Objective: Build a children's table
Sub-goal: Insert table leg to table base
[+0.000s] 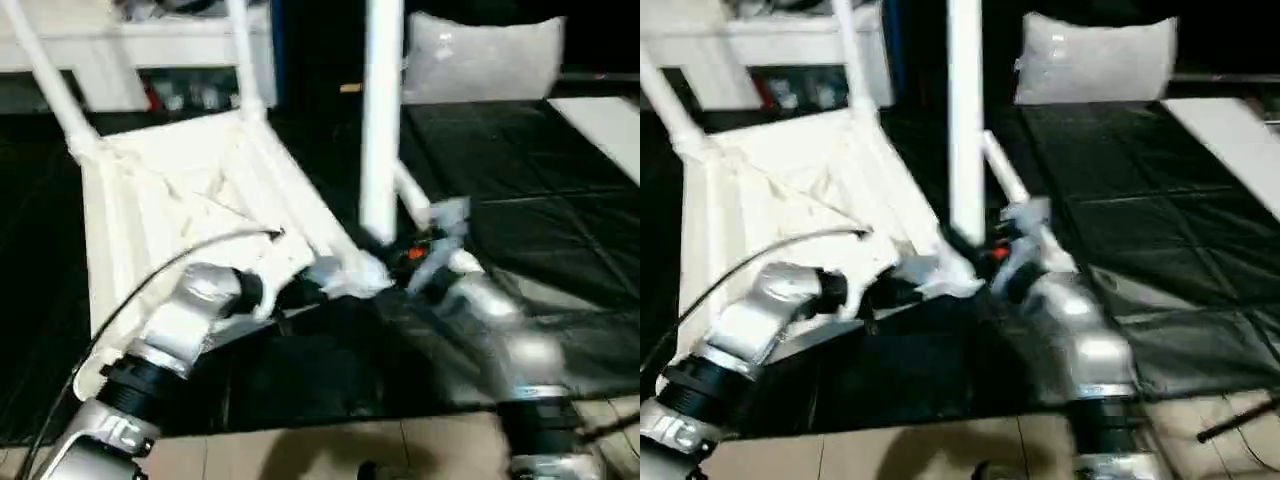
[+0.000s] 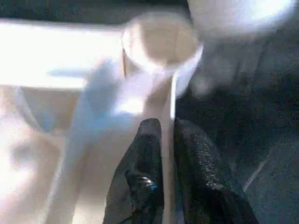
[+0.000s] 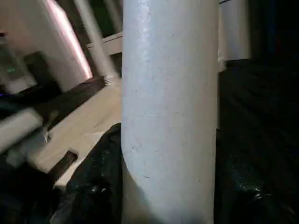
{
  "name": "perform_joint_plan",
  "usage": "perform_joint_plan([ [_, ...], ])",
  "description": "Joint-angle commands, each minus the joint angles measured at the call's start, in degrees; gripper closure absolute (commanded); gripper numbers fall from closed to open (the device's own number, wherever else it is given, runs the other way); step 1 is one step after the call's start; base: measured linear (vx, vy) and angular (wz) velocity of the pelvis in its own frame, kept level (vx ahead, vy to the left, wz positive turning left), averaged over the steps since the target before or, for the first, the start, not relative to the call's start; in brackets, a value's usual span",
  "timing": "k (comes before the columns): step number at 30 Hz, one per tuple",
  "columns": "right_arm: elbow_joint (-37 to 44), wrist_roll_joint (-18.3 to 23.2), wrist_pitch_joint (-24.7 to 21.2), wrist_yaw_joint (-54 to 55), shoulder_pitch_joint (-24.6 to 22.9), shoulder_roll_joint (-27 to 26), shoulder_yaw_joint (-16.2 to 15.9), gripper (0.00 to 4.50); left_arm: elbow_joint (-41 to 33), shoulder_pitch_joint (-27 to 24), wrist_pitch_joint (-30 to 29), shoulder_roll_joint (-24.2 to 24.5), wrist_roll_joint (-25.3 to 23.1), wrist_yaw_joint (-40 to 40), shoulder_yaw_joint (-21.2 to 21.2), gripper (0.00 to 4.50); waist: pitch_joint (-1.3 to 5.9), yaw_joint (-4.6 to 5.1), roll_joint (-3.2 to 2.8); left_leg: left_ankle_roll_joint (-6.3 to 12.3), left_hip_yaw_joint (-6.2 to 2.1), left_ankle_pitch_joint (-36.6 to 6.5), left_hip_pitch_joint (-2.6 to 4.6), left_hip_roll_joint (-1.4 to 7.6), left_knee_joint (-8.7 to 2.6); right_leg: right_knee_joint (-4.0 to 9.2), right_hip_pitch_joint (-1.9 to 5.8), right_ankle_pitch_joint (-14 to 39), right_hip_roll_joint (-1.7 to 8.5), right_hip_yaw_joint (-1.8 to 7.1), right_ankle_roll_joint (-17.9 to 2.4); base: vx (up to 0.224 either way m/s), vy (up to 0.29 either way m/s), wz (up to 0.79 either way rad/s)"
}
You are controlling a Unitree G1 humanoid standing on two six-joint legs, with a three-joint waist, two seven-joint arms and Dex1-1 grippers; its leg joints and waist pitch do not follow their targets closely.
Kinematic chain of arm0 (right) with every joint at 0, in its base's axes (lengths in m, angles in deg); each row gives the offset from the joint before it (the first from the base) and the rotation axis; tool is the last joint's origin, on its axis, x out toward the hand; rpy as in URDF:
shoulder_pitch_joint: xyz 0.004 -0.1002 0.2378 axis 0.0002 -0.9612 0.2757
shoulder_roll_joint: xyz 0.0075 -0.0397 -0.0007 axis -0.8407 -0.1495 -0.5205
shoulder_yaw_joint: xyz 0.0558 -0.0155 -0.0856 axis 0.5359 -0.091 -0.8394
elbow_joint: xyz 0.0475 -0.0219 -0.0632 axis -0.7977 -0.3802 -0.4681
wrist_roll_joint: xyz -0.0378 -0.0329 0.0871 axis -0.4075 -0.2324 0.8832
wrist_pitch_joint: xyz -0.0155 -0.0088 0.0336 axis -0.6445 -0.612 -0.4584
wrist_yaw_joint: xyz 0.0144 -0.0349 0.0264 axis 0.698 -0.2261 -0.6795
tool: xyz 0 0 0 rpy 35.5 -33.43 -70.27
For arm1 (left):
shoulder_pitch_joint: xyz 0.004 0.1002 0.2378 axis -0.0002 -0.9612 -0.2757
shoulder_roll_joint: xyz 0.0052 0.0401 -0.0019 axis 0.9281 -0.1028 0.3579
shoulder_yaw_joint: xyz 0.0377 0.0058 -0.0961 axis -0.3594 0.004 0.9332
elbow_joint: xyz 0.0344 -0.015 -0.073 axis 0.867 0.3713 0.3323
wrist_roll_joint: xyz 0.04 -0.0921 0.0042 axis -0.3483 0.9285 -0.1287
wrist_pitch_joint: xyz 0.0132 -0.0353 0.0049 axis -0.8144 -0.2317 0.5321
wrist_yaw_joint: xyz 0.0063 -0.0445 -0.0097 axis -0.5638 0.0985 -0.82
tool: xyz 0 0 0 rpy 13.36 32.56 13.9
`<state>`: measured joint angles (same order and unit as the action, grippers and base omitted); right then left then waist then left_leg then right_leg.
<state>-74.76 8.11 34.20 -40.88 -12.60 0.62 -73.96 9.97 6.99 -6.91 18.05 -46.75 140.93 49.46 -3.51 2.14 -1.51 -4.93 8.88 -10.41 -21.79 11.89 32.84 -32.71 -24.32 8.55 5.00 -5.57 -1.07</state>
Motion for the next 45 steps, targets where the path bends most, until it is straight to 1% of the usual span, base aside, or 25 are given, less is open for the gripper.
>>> perform_joint_plan([
  [1, 2.6, 1.6, -1.2, -2.0, -0.3, 0.7, 0.0, 2.6, -1.6, 2.4, -1.8, -0.8, 3.7, 0.2, 4.3, 3.47, 5.05, -1.07, 0.37, 8.81, 0.85, -0.5, -0.09, 0.2, -2.29, 1.59, 4.95, -3.5, 2.53, 2.66, -16.3, 0.0, 0.0, 0.0],
  [2, 2.8, 1.8, -1.5, -2.1, -0.3, 0.8, 0.2, 2.6, -1.2, 2.9, -2.4, -1.0, 4.1, 0.0, 5.1, 3.34, 5.01, -1.76, 0.32, 8.91, 0.94, -0.8, 0.01, 0.23, -2.18, 1.57, 4.87, -1.8, 2.64, 2.66, -16.1, 0.0, 0.0, 0.0],
  [3, 3.2, 2.0, -1.7, -2.2, -0.1, 1.1, 0.4, 2.6, -0.1, 4.4, -3.5, -2.3, 5.0, -2.5, 7.5, 3.25, 4.95, -2.0, 0.33, 8.85, 0.98, -1.1, 0.01, 0.22, -2.19, 1.67, 4.84, -0.4, 2.58, 2.63, -15.8, 0.0, 0.0, 0.0],
  [4, 3.5, 2.2, -1.9, -2.3, -0.1, 1.2, 0.5, 2.6, 0.6, 5.4, -3.8, -3.1, 5.7, -4.1, 9.1, 3.25, 4.66, -2.7, 0.28, 7.7, 0.97, -3.0, 0.21, 0.47, -2.31, 2.03, 4.68, 4.3, 2.54, 2.55, -14.8, 0.0, 0.0, 0.0],
  [5, 4.1, 2.8, -2.4, -2.6, 0.0, 1.4, 0.6, 2.6, 1.7, 6.9, -4.0, -4.4, 6.9, -6.5, 11.5, 3.17, 4.6, -2.91, 0.29, 7.19, 1.06, -3.8, 0.24, 0.41, -2.27, 2.16, 4.63, 6.0, 2.44, 2.55, -14.3, 0.0, 0.0, 0.0],
  [6, 4.5, 3.1, -2.8, -2.6, -0.1, 1.5, 0.6, 2.6, 2.3, 7.8, -4.0, -5.0, 8.0, -7.6, 12.7, 3.14, 4.36, -3.23, 0.18, 6.02, 1.02, -5.9, 0.4, 0.45, -2.38, 2.54, 4.41, 9.4, 2.41, 2.53, -13.4, 0.0, 0.0, 0.0],
  [8, 5.3, 3.6, -3.5, -2.7, -0.1, 1.9, 0.3, 2.6, 2.9, 9.6, -4.0, -6.6, 11.4, -9.4, 15.7, 3.05, 4.38, -3.5, 0.05, 4.55, 0.91, -8.2, 0.64, 0.59, -2.44, 2.8, 4.28, 13.2, 2.37, 2.48, -12.0, 0.0, 0.0, 0.0],
  [9, 5.3, 3.6, -3.6, -2.7, -0.1, 1.9, 0.3, 2.6, 2.9, 9.7, -4.0, -6.7, 11.5, -9.4, 15.8, 2.93, 4.36, -3.55, 0.15, 4.26, 0.94, -8.4, 0.61, 0.57, -2.42, 2.86, 4.28, 13.5, 2.32, 2.5, -11.8, 0.0, 0.0, 0.0],
  [11, 5.6, 3.1, -4.0, -2.4, -0.1, 2.4, -0.7, 2.6, 2.2, 12.0, -5.5, -9.3, 16.7, -10.2, 19.9, 2.83, 4.22, -3.91, 0.29, 3.44, 1.0, -9.6, 0.74, 0.44, -2.48, 3.02, 4.11, 15.1, 2.13, 2.46, -11.0, 0.0, 0.0, 0.0],
  [13, 5.7, 2.1, -4.1, -2.4, -0.1, 2.7, -1.4, 2.6, 1.6, 12.9, -6.5, -10.2, 17.1, -10.2, 20.3, 2.75, 4.04, -4.11, 0.29, 2.92, 1.0, -11.4, 0.87, 0.39, -2.61, 3.39, 3.94, 18.4, 2.21, 2.36, -10.3, 0.0, 0.0, 0.0],
  [14, 5.9, 1.8, -4.2, -2.4, -0.2, 2.8, -1.7, 2.6, 1.4, 13.1, -6.7, -10.3, 16.7, -10.1, 19.7, 2.67, 3.9, -4.13, 0.38, 2.63, 0.95, -13.1, 1.12, 0.37, -2.71, 3.77, 3.81, 21.1, 2.21, 2.27, -9.2, 0.0, 0.0, 0.0],
  [15, 6.0, 1.4, -4.2, -2.4, -0.3, 2.9, -2.2, 2.6, 1.0, 13.1, -6.6, -10.0, 15.8, -9.6, 18.3, 2.62, 3.82, -4.11, 0.42, 2.39, 0.85, -13.9, 1.09, 0.33, -2.86, 3.93, 3.89, 22.7, 2.23, 2.24, -8.4, 0.0, 0.0, 0.0],
  [16, 6.0, 1.1, -4.2, -2.3, -0.3, 2.9, -2.5, 2.6, 0.8, 13.2, -6.5, -10.0, 15.2, -9.3, 17.4, 2.46, 3.88, -4.12, 0.4, 2.29, 0.78, -13.9, 1.08, 0.32, -2.88, 3.98, 3.95, 23.1, 2.28, 2.25, -7.9, 0.0, 0.0, 0.0],
  [17, 6.0, 0.3, -4.3, -2.0, -0.3, 3.2, -3.3, 2.6, 0.0, 13.3, -6.3, -9.9, 14.2, -8.8, 15.0, 2.46, 4.03, -4.15, 0.57, 2.29, 0.7, -13.0, 0.96, 0.36, -2.91, 3.91, 4.02, 22.7, 2.29, 2.33, -7.3, 0.0, 0.0, 0.0],
  [18, 5.9, -0.5, -4.1, -1.8, -0.4, 3.5, -4.0, 2.6, -0.8, 13.3, -6.2, -10.1, 13.9, -8.3, 13.5, 2.39, 4.11, -4.2, 0.44, 2.24, 0.72, -12.4, 0.96, 0.34, -2.83, 3.81, 4.0, 22.0, 2.25, 2.37, -7.2, 0.0, 0.0, 0.0],
  [20, 5.6, -1.7, -4.0, -1.4, -0.4, 3.9, -5.0, 2.6, -2.6, 13.2, -6.5, -10.8, 15.0, -7.5, 12.1, 2.18, 4.28, -4.24, 0.48, 2.32, 0.77, -10.6, 0.79, 0.38, -2.73, 3.51, 4.15, 19.1, 2.29, 2.49, -7.9, 0.0, 0.0, 0.0],
  [21, 5.4, -2.0, -4.0, -1.2, -0.3, 4.0, -5.2, 2.6, -3.4, 13.2, -6.6, -11.3, 15.9, -7.2, 12.0, 2.08, 4.45, -4.29, 0.56, 2.57, 0.77, -9.0, 0.53, 0.37, -2.59, 3.08, 4.37, 16.3, 2.33, 2.53, -9.1, 0.0, 0.0, 0.0],
  [24, 4.9, -2.6, -4.2, 0.0, -0.1, 3.8, -5.3, 2.6, -7.6, 12.4, -7.9, -12.7, 19.7, -5.5, 11.4, 1.98, 4.6, -4.4, 0.54, 3.48, 0.93, -7.0, 0.44, 0.34, -2.34, 2.7, 4.49, 13.1, 2.41, 2.57, -10.8, 0.0, 0.0, 0.0],
  [26, 4.7, -2.7, -4.2, 0.3, 0.1, 3.8, -5.3, 2.6, -8.5, 12.0, -8.1, -12.7, 20.1, -4.9, 11.1, 1.76, 4.59, -4.34, 0.58, 3.77, 0.93, -7.0, 0.43, 0.38, -2.36, 2.76, 4.46, 13.1, 2.33, 2.53, -11.1, 0.0, 0.0, 0.0],
  [31, 4.4, -3.2, -4.6, 0.7, 0.5, 4.0, -5.6, 2.6, -7.1, 11.0, -5.3, -11.5, 18.0, -6.2, 11.6, 1.39, 4.3, -4.03, 0.77, 3.23, 0.9, -9.7, 0.47, 0.19, -2.49, 3.4, 4.45, 18.8, 2.13, 2.31, -8.6, 0.0, 0.0, 0.0],
  [34, 4.7, -3.3, -5.9, 0.4, 0.9, 4.9, -6.3, 2.6, -8.7, 9.3, -3.8, -9.7, 18.9, -3.4, 11.6, 1.14, 4.27, -3.98, 0.69, 2.91, 0.8, -9.8, 0.52, 0.29, -2.6, 3.44, 4.39, 19.4, 2.21, 2.33, -8.1, 0.0, 0.0, 0.0],
  [36, 4.6, -3.6, -6.4, 0.2, 1.3, 5.4, -6.6, 2.6, -9.7, 8.5, -4.9, -8.8, 19.7, -2.3, 11.2, 0.95, 4.38, -3.98, 0.72, 2.8, 0.87, -9.4, 0.6, 0.32, -2.49, 3.32, 4.35, 18.7, 2.19, 2.4, -8.2, 0.0, 0.0, 0.0],
  [40, 4.2, -3.9, -6.9, 0.0, 1.9, 5.8, -7.2, 2.6, -11.3, 7.7, -6.7, -8.9, 21.8, -1.1, 10.6, 0.6, 4.5, -4.16, 0.58, 2.91, 0.97, -7.9, 0.79, 0.46, -2.39, 2.68, 4.29, 14.2, 2.15, 2.58, -10.2, 0.0, 0.0, 0.0],
  [42, 4.0, -4.3, -7.3, 0.2, 2.4, 5.8, -7.7, 2.6, -12.0, 7.8, -7.4, -9.9, 23.2, -1.1, 10.1, 0.4, 4.48, -4.18, 0.64, 3.03, 1.02, -8.1, 0.72, 0.38, -2.36, 2.69, 4.38, 14.5, 2.17, 2.56, -10.3, 0.0, 0.0, 0.0],
  [45, 4.1, -4.6, -7.5, 0.0, 2.7, 5.8, -8.6, 2.6, -10.6, 8.4, -5.8, -11.0, 21.2, -3.4, 9.3, 0.24, 4.42, -4.16, 0.79, 3.15, 1.02, -8.3, 0.56, 0.29, -2.28, 2.9, 4.49, 15.6, 2.15, 2.51, -9.6, 0.0, 0.0, 0.0],
])
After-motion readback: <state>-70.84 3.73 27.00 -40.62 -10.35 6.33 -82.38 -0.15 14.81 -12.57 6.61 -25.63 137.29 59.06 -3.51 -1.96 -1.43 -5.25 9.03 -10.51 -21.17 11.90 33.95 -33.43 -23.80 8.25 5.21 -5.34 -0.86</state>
